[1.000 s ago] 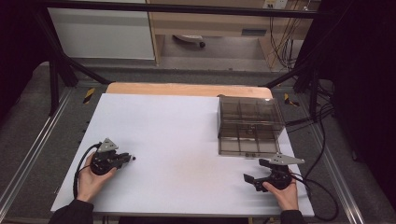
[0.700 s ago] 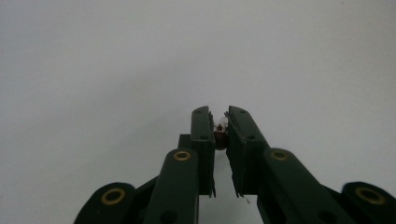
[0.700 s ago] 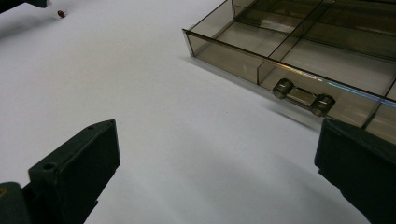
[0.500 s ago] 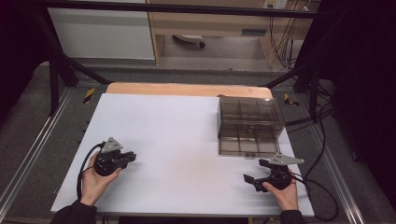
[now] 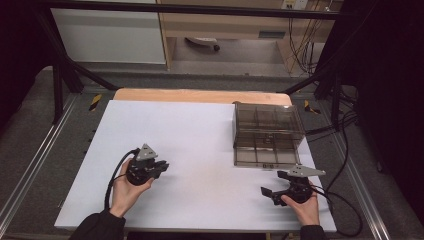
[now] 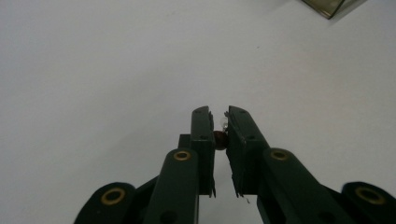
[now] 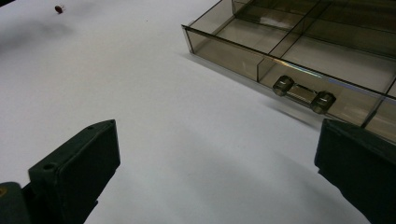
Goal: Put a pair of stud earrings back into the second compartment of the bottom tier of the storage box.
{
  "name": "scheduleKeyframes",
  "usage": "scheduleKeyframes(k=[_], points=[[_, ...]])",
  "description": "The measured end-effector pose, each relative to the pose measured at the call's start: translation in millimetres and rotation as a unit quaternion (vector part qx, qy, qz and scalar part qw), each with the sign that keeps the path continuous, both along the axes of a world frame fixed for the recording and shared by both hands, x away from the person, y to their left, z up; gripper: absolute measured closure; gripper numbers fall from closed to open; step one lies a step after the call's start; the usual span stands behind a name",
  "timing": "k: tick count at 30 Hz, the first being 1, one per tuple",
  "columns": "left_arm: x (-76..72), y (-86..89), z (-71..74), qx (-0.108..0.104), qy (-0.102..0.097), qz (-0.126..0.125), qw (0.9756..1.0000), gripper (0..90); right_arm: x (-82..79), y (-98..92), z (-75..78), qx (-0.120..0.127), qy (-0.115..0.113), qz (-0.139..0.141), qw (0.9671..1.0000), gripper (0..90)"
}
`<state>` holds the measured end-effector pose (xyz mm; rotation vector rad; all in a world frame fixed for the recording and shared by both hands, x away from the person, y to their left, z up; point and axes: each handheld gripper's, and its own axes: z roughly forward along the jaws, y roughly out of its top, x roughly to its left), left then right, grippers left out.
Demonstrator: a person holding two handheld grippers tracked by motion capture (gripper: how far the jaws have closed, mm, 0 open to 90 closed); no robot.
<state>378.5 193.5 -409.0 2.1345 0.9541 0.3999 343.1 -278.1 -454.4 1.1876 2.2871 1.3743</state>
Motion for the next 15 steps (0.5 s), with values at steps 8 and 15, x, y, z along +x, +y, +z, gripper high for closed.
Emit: scheduleKeyframes(k=[8,15], points=[[5.3,-43.4,3.4,-0.001,0.001,-0.029,0.9996,81.0,-0.2,-0.6,0.6,0.001,-0.001,0.000,1.0000,0.8],[10.0,-71.3,3.8,-0.001,0.006,-0.042,0.9991,81.0,-0.2,-0.5,0.5,-0.001,0.000,0.000,1.0000,0.8]])
